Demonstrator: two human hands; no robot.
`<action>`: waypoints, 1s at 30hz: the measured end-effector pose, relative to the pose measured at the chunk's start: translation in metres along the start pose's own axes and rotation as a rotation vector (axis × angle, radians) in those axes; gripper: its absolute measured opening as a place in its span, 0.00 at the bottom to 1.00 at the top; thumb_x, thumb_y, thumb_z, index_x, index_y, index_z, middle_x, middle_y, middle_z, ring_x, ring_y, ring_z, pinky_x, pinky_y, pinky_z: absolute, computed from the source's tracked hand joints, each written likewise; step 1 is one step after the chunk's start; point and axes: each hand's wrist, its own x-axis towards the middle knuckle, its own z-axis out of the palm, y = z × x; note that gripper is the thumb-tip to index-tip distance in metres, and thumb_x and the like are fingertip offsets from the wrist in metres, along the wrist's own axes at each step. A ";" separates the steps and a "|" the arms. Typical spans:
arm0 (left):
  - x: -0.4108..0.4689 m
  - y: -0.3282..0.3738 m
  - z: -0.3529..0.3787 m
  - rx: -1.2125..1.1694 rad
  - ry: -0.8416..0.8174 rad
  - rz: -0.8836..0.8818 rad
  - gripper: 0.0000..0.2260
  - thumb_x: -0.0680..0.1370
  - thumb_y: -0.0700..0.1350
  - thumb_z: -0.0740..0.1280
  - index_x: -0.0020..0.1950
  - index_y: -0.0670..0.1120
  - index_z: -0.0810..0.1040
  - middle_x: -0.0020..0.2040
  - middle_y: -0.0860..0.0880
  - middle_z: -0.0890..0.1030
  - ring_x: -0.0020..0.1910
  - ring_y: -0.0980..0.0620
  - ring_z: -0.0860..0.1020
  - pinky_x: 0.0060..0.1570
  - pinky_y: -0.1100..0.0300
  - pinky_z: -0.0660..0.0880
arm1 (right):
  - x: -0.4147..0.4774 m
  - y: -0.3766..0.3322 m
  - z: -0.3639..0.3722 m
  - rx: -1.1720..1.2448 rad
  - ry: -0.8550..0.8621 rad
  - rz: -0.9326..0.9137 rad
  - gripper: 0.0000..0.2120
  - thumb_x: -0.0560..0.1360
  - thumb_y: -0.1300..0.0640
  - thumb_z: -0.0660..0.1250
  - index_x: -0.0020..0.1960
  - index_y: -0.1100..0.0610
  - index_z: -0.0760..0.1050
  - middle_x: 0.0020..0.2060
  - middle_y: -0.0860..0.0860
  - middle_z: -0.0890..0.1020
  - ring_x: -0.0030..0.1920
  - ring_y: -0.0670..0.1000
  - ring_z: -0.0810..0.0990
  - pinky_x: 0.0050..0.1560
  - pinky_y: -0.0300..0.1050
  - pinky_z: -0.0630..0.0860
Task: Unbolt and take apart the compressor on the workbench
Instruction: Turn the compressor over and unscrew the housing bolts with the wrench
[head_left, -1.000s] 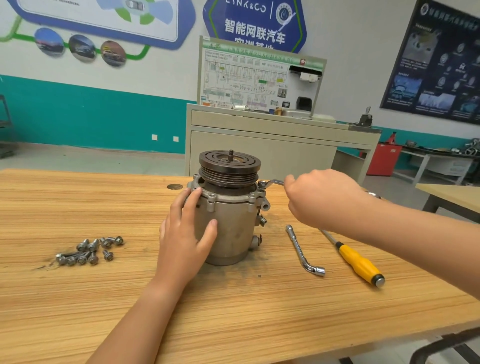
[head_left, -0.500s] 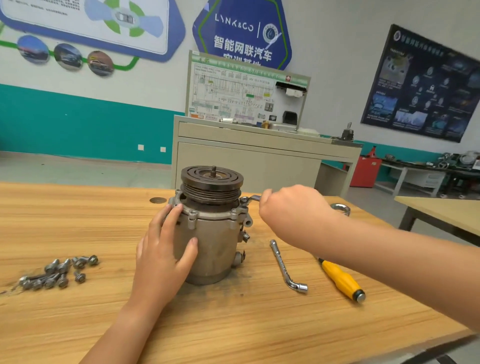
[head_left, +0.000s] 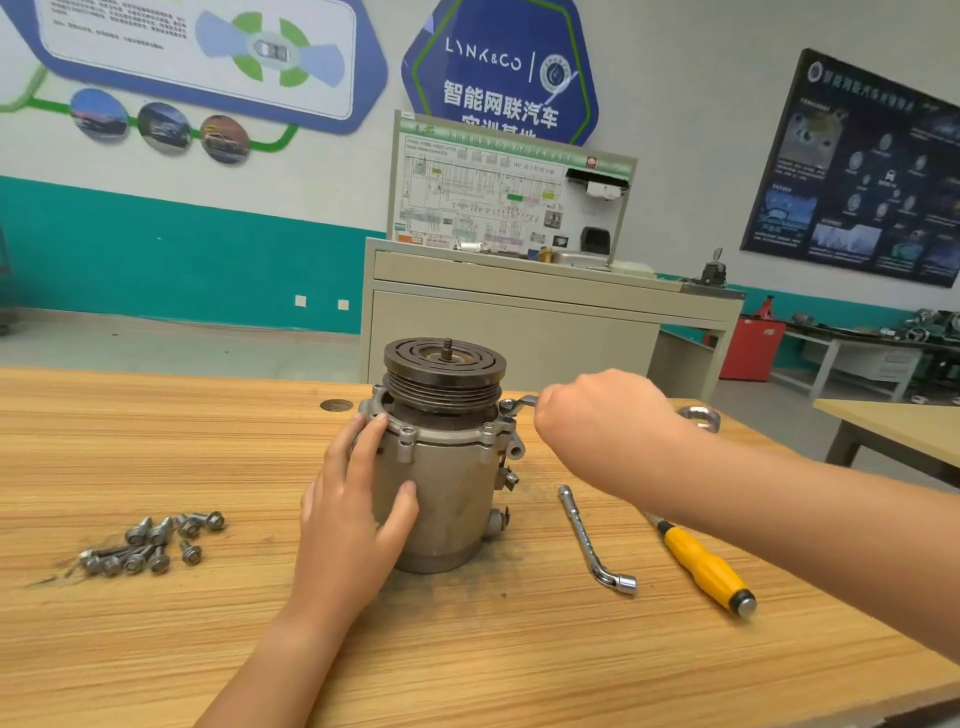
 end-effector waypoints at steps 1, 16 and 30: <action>0.000 0.000 0.000 -0.002 0.001 0.003 0.30 0.76 0.44 0.67 0.69 0.63 0.54 0.75 0.54 0.59 0.70 0.59 0.58 0.68 0.45 0.59 | -0.001 -0.001 0.001 -0.011 -0.002 0.001 0.09 0.76 0.68 0.58 0.55 0.60 0.70 0.29 0.50 0.62 0.30 0.53 0.64 0.26 0.42 0.62; 0.001 0.000 0.001 -0.012 -0.008 0.004 0.29 0.77 0.44 0.66 0.70 0.62 0.54 0.74 0.54 0.58 0.68 0.61 0.59 0.68 0.45 0.62 | 0.004 -0.005 0.022 0.041 0.013 0.124 0.08 0.78 0.64 0.56 0.54 0.58 0.70 0.28 0.50 0.63 0.30 0.51 0.65 0.24 0.42 0.62; -0.001 0.005 0.006 -0.061 0.019 -0.025 0.27 0.73 0.49 0.60 0.71 0.58 0.57 0.74 0.53 0.59 0.68 0.62 0.58 0.69 0.46 0.63 | 0.040 0.057 0.069 -0.092 0.190 -0.072 0.05 0.79 0.57 0.51 0.45 0.55 0.61 0.25 0.47 0.67 0.23 0.48 0.65 0.24 0.41 0.56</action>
